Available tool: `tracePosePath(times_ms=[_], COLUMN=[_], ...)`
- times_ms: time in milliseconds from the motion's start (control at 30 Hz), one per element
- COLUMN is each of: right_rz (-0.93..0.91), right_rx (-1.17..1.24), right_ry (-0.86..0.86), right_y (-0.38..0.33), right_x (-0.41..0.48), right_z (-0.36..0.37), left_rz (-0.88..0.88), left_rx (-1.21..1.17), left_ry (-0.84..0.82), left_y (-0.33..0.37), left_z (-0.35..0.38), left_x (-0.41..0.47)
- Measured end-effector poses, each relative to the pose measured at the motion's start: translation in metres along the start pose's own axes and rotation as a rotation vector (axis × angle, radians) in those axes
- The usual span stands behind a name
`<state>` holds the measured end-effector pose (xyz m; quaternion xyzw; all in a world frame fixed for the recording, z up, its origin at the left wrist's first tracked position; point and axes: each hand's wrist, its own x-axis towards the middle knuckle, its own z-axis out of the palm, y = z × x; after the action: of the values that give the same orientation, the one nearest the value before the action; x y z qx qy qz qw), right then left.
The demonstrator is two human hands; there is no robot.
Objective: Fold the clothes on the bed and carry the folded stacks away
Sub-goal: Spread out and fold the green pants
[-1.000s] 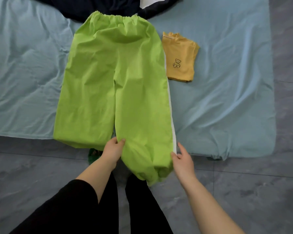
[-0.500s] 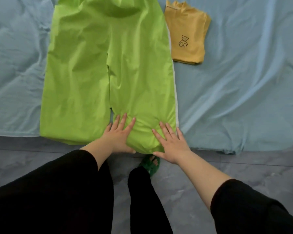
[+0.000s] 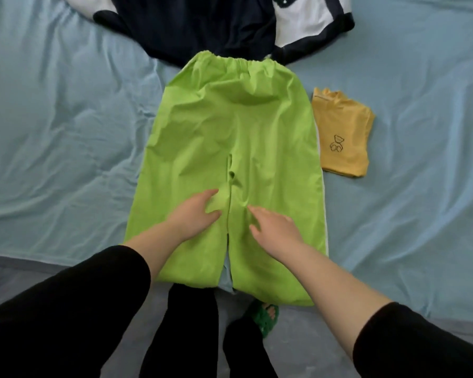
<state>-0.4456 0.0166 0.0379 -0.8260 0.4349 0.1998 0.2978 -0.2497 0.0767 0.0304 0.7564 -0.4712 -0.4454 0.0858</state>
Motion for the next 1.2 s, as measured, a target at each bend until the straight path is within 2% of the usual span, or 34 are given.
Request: tracePosePath(times_ms=[133,233,367,433,500,567,667,767,833,1033,1133,1200], right_rz=[-0.023,-0.009,-0.027,-0.039,0.013,0.147,0.336,0.403,0.403,0.517,0.528,0.531], right_rx=[0.014,0.004,0.003,0.075,0.221,0.405,0.459,0.337,0.258,0.305,0.334,0.325], right_ry=[0.044,0.083,0.139,0.166,0.239,0.257,0.171,0.125,0.205,0.421,0.586,0.623], right_y=[-0.051,-0.08,-0.117,-0.136,-0.152,-0.165,-0.179,-0.193,-0.197,-0.209,-0.202,-0.197], right_x=[0.068,0.113,0.17,0.199,0.227,0.252,0.279,0.285,0.29,0.313,0.328,0.339], right_z=[-0.029,-0.054,-0.087,-0.098,-0.101,-0.099,-0.077,-0.044,-0.025,-0.006,-0.015,-0.027], left_rz=[-0.087,-0.252,-0.493,-0.537,-0.526,-0.514,-0.462,-0.362,-0.313,-0.263,-0.297,-0.316], left_rx=[-0.112,-0.175,-0.321,-0.491,-0.7,-0.751,-0.627,-0.43,-0.457,-0.577,-0.636,-0.69], left_ry=[0.187,0.278,0.291,0.299,0.332,0.312,0.257,0.071,-0.022,0.075,0.093,0.088], left_y=[-0.035,-0.063,-0.1,-0.115,-0.126,-0.135,-0.145,-0.145,-0.144,-0.147,-0.149,-0.151], left_z=[-0.047,-0.074,-0.096,-0.1,-0.1,-0.098,-0.093,-0.092,-0.087,-0.072,-0.069,-0.067], left_x=[0.034,0.055,0.075,0.083,0.086,0.086,0.082,0.076,0.072,0.056,0.052,0.05])
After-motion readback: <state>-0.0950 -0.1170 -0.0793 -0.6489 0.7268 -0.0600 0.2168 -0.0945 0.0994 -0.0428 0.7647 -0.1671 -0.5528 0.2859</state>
